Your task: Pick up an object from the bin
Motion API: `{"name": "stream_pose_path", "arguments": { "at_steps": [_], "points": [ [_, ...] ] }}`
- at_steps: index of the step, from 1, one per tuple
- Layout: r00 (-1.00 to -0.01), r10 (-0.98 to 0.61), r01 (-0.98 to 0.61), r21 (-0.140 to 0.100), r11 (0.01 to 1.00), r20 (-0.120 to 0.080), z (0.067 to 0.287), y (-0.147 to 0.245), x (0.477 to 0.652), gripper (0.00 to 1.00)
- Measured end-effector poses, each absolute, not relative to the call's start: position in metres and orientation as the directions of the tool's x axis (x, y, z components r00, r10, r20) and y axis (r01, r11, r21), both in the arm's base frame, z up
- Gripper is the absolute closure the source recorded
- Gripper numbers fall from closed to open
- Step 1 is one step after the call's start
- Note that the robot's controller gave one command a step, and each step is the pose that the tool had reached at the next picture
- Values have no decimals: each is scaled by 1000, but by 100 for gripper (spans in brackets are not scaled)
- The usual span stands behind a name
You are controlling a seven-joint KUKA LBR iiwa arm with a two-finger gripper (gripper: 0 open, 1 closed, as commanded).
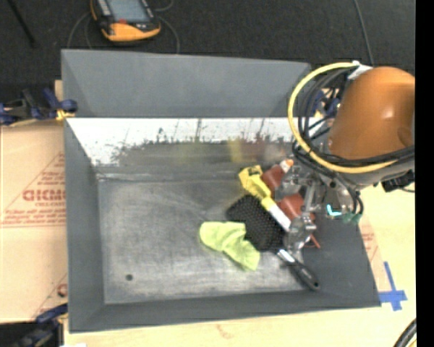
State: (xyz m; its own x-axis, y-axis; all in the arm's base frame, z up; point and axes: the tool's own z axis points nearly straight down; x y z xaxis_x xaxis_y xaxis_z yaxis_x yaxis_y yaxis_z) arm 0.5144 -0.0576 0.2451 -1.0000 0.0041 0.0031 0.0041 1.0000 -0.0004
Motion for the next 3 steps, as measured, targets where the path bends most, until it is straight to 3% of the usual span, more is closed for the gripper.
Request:
{"name": "stream_pose_path", "arguments": {
  "at_steps": [1, 2, 3],
  "points": [
    [-1000, 0, 0, -1, 1000, -4, 248, -57, 516, 100],
    [-1000, 0, 0, -1, 1000, -4, 248, -57, 516, 100],
    [-1000, -24, -24, -2, 1000, -8, 204, -51, 501, 100]
  ]
}}
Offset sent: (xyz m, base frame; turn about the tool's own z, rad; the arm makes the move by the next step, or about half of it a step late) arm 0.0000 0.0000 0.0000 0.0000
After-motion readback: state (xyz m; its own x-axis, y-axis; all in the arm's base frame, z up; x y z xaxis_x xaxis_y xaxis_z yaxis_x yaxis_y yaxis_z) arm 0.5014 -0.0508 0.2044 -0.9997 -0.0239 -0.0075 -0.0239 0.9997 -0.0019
